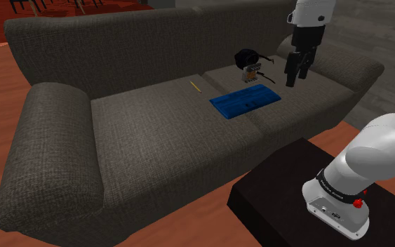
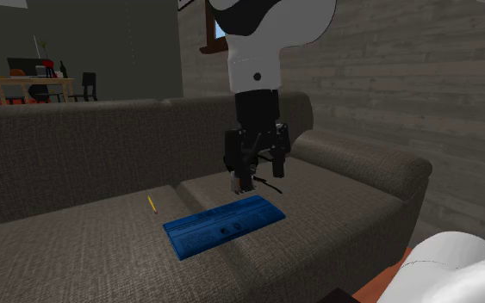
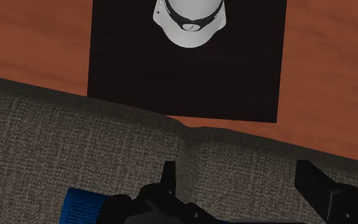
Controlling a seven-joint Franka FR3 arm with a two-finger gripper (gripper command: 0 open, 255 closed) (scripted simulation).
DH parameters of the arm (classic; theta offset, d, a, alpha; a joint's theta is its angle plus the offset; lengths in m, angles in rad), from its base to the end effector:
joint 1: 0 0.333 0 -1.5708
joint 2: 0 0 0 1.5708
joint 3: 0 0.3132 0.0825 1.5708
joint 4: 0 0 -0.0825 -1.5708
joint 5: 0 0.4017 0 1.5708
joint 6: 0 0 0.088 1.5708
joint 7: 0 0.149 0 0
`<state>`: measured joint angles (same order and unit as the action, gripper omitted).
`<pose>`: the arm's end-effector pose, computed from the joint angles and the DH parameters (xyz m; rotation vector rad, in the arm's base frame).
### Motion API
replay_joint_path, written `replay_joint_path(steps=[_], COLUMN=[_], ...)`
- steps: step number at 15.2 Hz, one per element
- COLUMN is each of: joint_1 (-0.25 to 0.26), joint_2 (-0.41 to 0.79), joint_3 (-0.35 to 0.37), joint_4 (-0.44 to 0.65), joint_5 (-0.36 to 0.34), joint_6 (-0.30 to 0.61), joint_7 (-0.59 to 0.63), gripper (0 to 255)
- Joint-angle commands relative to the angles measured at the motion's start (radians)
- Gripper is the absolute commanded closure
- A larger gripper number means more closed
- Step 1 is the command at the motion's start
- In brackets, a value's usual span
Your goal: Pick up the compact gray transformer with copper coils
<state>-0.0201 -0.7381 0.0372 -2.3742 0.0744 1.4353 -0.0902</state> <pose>0.3130 0.0187 0.5127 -3.0650 -0.1499 0.3061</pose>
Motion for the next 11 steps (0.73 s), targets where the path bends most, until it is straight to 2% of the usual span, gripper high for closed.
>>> replay_joint_path(steps=[1, 11], joint_1=[0.000, -0.040], joint_2=[0.000, 0.252], joint_3=[0.000, -0.143], joint_4=[0.000, 0.074], joint_5=[0.000, -0.116], joint_6=[0.000, 0.217], joint_7=[0.000, -0.233], gripper=[0, 0])
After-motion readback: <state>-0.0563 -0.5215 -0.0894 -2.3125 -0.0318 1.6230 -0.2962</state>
